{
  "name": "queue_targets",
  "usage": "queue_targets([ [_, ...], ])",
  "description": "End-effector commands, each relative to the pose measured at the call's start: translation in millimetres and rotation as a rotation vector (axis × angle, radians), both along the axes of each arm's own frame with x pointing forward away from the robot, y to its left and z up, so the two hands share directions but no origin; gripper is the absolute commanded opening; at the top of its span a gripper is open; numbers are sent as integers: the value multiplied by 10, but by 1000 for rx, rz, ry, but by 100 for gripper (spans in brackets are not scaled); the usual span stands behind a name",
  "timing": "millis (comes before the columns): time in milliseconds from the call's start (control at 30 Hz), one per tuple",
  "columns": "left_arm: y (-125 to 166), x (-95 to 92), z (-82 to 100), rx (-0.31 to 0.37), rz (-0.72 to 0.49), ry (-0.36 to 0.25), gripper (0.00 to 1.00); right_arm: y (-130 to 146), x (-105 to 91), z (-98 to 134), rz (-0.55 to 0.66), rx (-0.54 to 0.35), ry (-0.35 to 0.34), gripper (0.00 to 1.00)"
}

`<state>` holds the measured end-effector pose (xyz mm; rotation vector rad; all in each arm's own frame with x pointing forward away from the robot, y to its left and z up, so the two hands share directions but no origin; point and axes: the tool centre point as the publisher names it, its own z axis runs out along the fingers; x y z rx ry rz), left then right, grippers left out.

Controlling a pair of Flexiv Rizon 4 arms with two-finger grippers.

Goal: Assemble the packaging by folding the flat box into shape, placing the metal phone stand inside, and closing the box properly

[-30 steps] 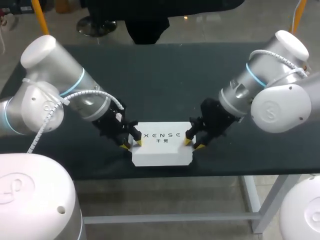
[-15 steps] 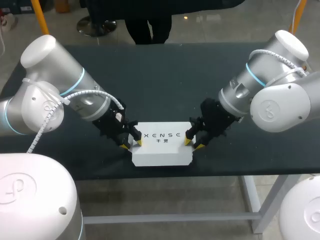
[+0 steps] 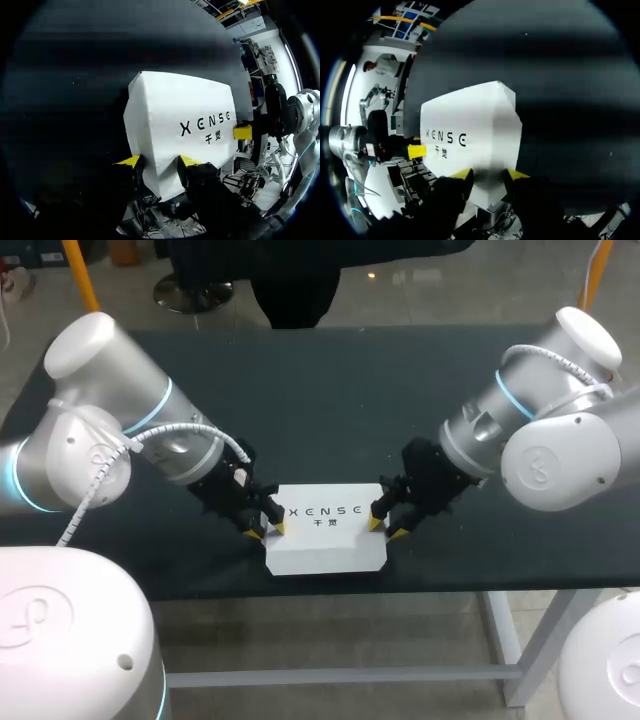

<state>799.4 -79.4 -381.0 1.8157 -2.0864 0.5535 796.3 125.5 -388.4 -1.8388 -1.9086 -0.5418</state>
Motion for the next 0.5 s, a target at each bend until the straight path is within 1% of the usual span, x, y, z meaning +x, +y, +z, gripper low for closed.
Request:
queue_targets([
  [33, -36, -34, -78, -23, -6, -7, 49, 4, -11, -27, 1, 30, -9, 46],
  [167, -39, -53, -71, -45, -14, -24, 50, 6, -7, -32, 5, 54, -16, 46],
  [300, -44, -50, -73, -57, -17, -42, 54, 17, 6, -34, 9, 66, -22, 46],
  [500, -47, -39, -80, -80, -18, -69, 53, 34, 22, -40, 9, 78, -36, 46],
])
